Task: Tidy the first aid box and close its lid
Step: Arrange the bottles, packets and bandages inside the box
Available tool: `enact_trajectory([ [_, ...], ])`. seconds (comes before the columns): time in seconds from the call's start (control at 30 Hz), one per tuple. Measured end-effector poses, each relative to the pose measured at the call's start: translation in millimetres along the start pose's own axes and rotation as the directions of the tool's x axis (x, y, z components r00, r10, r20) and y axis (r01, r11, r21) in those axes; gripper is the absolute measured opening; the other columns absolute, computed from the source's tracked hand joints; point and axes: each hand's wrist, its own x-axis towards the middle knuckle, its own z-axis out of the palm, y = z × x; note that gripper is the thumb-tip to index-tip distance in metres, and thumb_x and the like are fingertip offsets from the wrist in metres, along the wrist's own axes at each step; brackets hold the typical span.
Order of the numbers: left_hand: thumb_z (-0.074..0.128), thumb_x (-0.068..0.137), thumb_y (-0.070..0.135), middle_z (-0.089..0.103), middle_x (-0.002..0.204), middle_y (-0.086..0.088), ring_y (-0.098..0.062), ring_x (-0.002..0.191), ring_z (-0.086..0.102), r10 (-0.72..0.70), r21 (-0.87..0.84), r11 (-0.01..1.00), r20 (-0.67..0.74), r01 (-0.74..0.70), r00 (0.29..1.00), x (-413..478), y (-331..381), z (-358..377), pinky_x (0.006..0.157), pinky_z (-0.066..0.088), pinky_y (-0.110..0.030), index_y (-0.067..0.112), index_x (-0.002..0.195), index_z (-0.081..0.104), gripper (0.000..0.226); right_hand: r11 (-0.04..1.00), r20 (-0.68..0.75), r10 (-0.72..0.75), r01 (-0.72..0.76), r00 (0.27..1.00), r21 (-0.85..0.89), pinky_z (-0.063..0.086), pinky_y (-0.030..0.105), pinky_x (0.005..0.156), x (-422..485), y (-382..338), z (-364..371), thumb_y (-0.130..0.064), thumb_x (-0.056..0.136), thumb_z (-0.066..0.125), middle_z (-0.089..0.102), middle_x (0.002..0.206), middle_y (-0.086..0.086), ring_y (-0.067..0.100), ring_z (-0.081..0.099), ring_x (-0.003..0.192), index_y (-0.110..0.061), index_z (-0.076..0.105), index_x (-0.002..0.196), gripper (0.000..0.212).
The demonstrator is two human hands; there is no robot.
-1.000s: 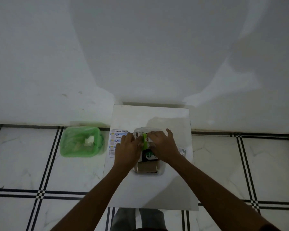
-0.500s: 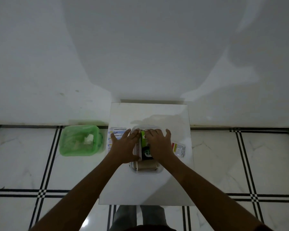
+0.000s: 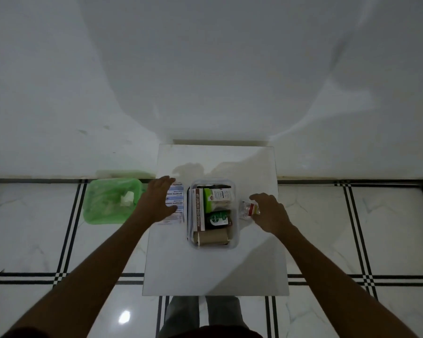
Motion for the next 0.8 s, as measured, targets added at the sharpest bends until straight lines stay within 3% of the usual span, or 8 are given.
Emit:
enact_trajectory([
  [0.13,0.086,0.061,0.030,0.021,0.155,-0.010,-0.035,0.141,0.017,-0.070,0.144,0.988,0.162,0.047,0.984,20,-11,5,0.105,0.034,-0.060,0.017,0.147,0.020,0.110,0.970,0.068,-0.006,0.022,0.998,-0.242,0.040,0.046,0.093,8,4,13,-0.030,0.080,0.068,0.048,0.132,0.005,0.027,0.045,0.120,-0.022,0.038,0.136,0.064],
  [0.27,0.087,0.058,0.028,0.022,0.154,-0.011,-0.034,0.139,0.021,-0.083,0.183,0.982,0.181,0.050,0.980,25,-11,17,0.101,0.038,-0.058,0.016,0.148,0.018,0.114,0.956,0.003,-0.022,0.022,1.000,-0.293,0.043,0.045,0.088,13,5,22,-0.030,0.077,0.071,0.048,0.128,0.005,0.026,0.047,0.115,-0.022,0.041,0.131,0.063],
  [0.47,0.084,0.060,0.039,0.040,0.136,-0.009,-0.031,0.123,0.036,-0.110,0.294,0.953,0.097,0.077,0.989,31,-11,22,0.093,0.039,-0.054,0.014,0.138,0.033,0.097,0.994,0.000,0.024,-0.024,1.000,-0.109,0.049,0.042,0.084,22,5,24,-0.026,0.069,0.079,0.046,0.117,0.010,0.028,0.050,0.104,-0.016,0.051,0.121,0.060],
  [0.63,0.086,0.058,0.028,0.043,0.123,-0.014,-0.034,0.112,0.038,-0.061,0.166,0.985,0.077,0.047,0.995,28,-18,23,0.086,0.047,-0.051,0.009,0.118,0.048,0.074,0.995,-0.072,0.035,-0.028,0.997,0.100,0.044,0.030,0.062,25,7,20,-0.017,0.077,0.072,0.056,0.090,0.014,0.030,0.059,0.081,-0.009,0.062,0.091,0.018],
  [0.7,0.079,0.068,0.023,0.049,0.119,-0.016,-0.035,0.108,0.042,-0.018,0.153,0.988,0.049,0.010,0.999,23,-19,26,0.085,0.047,-0.049,0.006,0.116,0.053,0.057,0.974,-0.084,0.053,-0.033,0.995,0.222,0.048,0.033,0.057,23,7,18,-0.014,0.080,0.067,0.061,0.081,0.014,0.030,0.061,0.072,-0.007,0.061,0.081,0.009],
  [0.8,0.060,0.084,0.013,0.057,0.104,-0.014,-0.036,0.096,0.053,0.013,0.222,0.975,-0.047,-0.003,0.999,14,-17,30,0.073,0.049,-0.045,0.006,0.102,0.060,0.019,0.941,-0.128,0.102,-0.054,0.987,0.333,0.056,0.041,0.058,14,3,13,-0.009,0.084,0.062,0.068,0.081,0.015,0.029,0.064,0.068,-0.006,0.064,0.086,0.005],
])
